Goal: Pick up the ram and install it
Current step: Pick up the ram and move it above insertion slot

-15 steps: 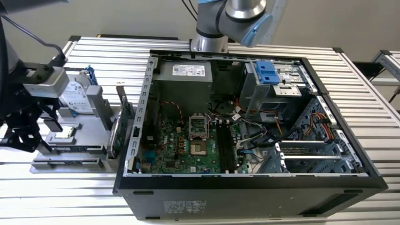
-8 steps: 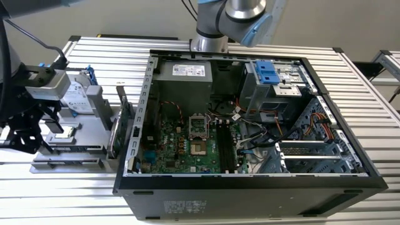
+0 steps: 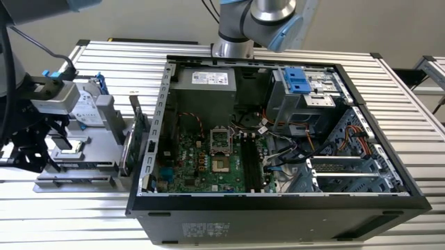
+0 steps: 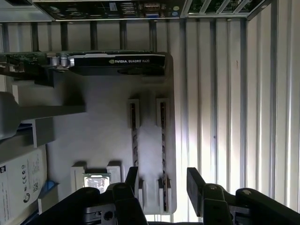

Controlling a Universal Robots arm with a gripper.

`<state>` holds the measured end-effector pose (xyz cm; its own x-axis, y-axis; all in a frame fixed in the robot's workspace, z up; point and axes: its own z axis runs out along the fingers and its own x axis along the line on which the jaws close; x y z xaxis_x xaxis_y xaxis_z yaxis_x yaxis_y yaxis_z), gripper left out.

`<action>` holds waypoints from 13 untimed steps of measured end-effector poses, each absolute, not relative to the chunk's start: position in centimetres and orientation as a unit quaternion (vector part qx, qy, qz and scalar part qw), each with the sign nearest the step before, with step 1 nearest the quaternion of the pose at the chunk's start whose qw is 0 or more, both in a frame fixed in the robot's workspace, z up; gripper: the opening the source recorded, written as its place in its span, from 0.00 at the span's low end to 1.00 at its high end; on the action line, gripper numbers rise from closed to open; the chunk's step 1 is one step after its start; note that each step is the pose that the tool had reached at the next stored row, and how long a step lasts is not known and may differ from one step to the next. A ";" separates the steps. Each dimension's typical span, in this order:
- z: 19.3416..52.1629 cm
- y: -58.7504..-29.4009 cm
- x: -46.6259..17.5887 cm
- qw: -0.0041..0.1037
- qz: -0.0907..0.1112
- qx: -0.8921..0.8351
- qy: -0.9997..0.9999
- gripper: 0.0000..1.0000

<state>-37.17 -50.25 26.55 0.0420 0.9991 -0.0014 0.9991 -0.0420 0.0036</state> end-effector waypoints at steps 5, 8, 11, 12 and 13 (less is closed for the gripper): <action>26.1 -50.2 -37.2 0.002 0.001 0.722 0.692 1.00; 25.9 -50.2 -37.2 0.002 0.001 0.722 0.692 1.00; 25.6 -50.3 -37.2 0.002 0.001 0.722 0.692 1.00; 25.5 -50.2 -37.2 0.002 0.001 0.722 0.692 1.00; 25.5 -50.2 -37.2 0.002 0.001 0.722 0.692 1.00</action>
<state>-37.17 -50.25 25.45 0.0420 0.9991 -0.0020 0.9991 -0.0420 0.0036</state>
